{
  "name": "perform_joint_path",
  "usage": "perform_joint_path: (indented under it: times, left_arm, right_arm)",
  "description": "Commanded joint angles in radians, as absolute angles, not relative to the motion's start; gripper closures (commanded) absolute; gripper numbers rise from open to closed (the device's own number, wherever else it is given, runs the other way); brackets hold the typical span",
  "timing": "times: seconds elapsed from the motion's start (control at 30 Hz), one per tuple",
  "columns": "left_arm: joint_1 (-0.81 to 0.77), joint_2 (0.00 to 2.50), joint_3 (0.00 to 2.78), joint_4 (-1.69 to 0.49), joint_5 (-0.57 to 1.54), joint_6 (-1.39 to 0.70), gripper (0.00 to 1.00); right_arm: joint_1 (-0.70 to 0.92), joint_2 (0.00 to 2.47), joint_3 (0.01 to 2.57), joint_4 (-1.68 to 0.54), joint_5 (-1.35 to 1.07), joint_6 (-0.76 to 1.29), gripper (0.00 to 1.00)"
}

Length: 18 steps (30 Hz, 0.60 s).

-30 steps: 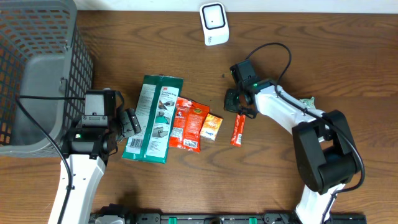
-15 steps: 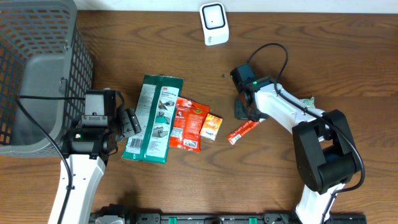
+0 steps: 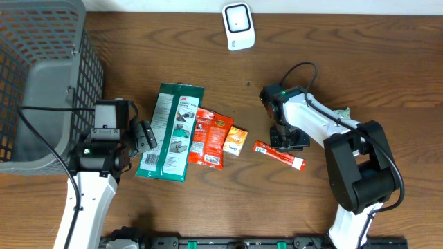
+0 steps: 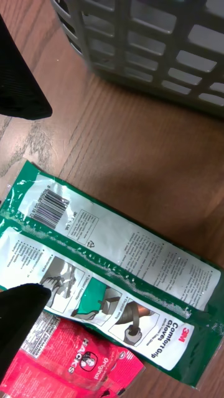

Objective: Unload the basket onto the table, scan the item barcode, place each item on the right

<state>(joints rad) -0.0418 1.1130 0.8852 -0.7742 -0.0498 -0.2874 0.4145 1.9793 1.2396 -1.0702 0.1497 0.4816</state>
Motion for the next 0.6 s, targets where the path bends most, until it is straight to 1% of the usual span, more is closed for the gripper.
perform_joint_path:
  times: [0.0, 0.13, 0.33, 0.4, 0.43, 0.47, 0.57]
  left_arm:
    - [-0.039, 1.117, 0.900, -0.773, -0.044, -0.289, 0.15]
    - [-0.039, 1.117, 0.900, -0.773, -0.044, -0.289, 0.15]
    - [-0.038, 1.117, 0.900, -0.773, -0.044, -0.289, 0.15]
    - [-0.039, 1.117, 0.900, -0.773, -0.044, -0.289, 0.15]
    - [-0.038, 1.117, 0.900, -0.773, -0.044, -0.289, 0.15]
    - [-0.039, 1.117, 0.900, -0.773, -0.044, -0.289, 0.15]
    - [-0.039, 1.117, 0.900, -0.773, -0.044, -0.289, 0.15]
  right_arm:
    - [0.424, 1.997, 1.229, -1.078, 0.043, 0.473, 0.77]
    - [0.427, 1.997, 1.229, -1.105, 0.036, 0.474, 0.75]
    - [0.427, 1.996, 1.229, -1.119, 0.036, 0.468, 0.74]
    - [0.426, 1.995, 1.232, -1.128, 0.036, 0.431, 0.76]
    - [0.424, 1.995, 1.239, -1.138, 0.036, 0.412, 0.81]
    - [0.423, 1.995, 1.251, -1.148, 0.037, 0.398, 0.83]
    - [0.418, 1.994, 1.304, -1.185, 0.039, 0.387, 0.85]
